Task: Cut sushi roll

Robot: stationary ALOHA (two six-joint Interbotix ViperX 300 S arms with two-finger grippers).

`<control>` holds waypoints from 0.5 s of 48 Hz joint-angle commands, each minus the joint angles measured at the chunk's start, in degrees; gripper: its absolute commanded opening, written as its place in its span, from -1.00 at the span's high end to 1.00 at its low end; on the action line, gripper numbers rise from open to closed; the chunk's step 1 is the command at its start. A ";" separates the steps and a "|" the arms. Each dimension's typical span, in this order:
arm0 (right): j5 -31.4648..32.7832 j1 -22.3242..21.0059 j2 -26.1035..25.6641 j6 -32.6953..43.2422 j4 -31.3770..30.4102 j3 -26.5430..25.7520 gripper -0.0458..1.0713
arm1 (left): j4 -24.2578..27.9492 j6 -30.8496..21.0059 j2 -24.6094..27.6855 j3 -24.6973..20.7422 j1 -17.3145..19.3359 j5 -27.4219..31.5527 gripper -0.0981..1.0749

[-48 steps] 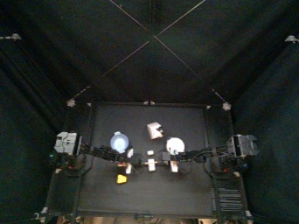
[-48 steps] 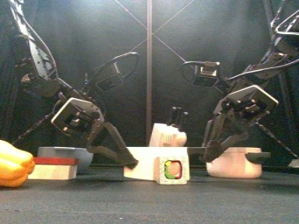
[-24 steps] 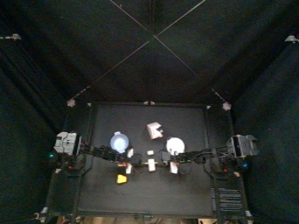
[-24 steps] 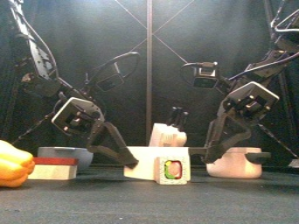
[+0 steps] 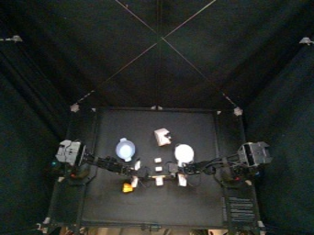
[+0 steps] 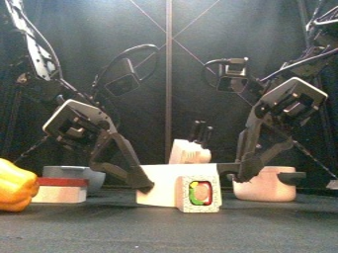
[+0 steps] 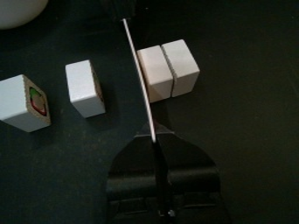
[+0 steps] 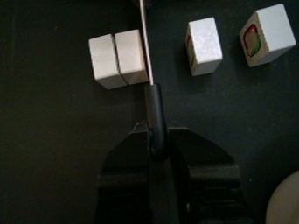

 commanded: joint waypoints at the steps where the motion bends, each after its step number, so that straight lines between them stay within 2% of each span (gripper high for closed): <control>1: -0.18 -1.58 -3.16 0.09 -0.26 -1.14 0.21 | -0.09 0.00 -3.60 0.26 -1.23 0.53 0.48; 11: -0.70 -1.93 -5.71 0.00 -1.85 -1.23 0.21 | -3.60 0.09 -8.53 1.05 -1.23 0.09 0.48; 24: -0.53 -0.53 -6.59 0.09 -1.76 -0.44 0.21 | -4.13 0.09 -7.73 0.26 -2.11 -0.18 0.48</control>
